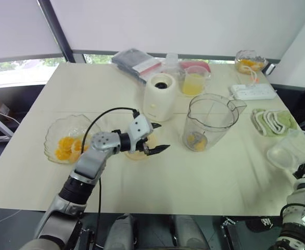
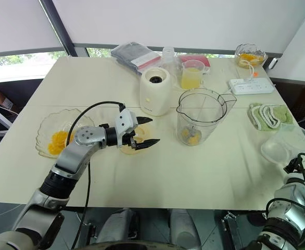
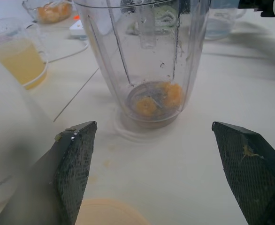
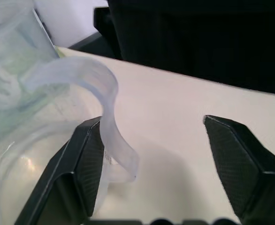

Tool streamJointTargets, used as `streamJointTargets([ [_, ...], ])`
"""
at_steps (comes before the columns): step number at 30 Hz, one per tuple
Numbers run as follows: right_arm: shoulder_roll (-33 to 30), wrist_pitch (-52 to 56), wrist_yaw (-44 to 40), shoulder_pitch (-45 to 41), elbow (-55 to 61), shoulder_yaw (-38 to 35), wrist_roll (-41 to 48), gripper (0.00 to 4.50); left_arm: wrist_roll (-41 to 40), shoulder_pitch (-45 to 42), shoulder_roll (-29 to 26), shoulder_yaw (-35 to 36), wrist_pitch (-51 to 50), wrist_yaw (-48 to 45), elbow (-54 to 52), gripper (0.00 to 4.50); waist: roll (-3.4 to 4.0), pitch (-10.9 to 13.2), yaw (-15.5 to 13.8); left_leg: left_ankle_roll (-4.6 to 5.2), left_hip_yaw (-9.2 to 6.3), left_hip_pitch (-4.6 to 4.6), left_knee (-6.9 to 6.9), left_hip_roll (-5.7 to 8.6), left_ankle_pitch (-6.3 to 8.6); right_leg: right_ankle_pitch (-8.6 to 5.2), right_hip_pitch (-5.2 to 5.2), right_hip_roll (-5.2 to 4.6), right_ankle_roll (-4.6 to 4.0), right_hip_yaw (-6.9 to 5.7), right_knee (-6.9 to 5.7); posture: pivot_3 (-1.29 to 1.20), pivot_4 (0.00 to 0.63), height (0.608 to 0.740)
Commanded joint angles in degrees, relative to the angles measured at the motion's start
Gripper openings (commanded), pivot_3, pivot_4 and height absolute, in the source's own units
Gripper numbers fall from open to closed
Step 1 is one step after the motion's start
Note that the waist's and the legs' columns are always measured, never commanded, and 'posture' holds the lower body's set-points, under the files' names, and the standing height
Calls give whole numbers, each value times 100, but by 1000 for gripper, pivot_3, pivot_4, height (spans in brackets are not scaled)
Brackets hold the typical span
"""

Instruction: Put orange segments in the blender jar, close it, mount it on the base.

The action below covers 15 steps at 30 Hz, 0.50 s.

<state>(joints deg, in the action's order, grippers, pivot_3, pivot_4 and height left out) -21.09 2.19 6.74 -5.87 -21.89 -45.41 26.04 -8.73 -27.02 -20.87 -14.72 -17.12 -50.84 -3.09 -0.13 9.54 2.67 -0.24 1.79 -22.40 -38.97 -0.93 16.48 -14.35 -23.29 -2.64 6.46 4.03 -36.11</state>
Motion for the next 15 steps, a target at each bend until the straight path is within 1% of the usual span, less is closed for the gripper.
streamJointTargets([
  [1, 99, 89, 81, 334, 922, -28, 87, 3474, -38, -121, -33, 37, 114, -39, -87, 4101, -1, 0, -9, 0, -1, -2, 1, 0, 0, 0, -1, 0, 0, 0, 0, 0, 150, 740],
  [9, 449, 592, 269, 911, 2083, 10, 278, 3474, -63, -101, 11, 24, 131, -32, -47, 4101, 0, 1, -8, 0, -2, -3, 3, -12, 1, -1, -3, -5, -1, 0, 3, 0, 150, 740],
  [15, 904, 926, 351, 1486, 3119, 292, 295, 3474, -77, -229, 142, 25, 242, -61, 260, 4101, -1, 1, -12, 0, -2, -4, 6, -17, 1, -2, -7, -5, -3, 0, 4, 0, 150, 740],
])
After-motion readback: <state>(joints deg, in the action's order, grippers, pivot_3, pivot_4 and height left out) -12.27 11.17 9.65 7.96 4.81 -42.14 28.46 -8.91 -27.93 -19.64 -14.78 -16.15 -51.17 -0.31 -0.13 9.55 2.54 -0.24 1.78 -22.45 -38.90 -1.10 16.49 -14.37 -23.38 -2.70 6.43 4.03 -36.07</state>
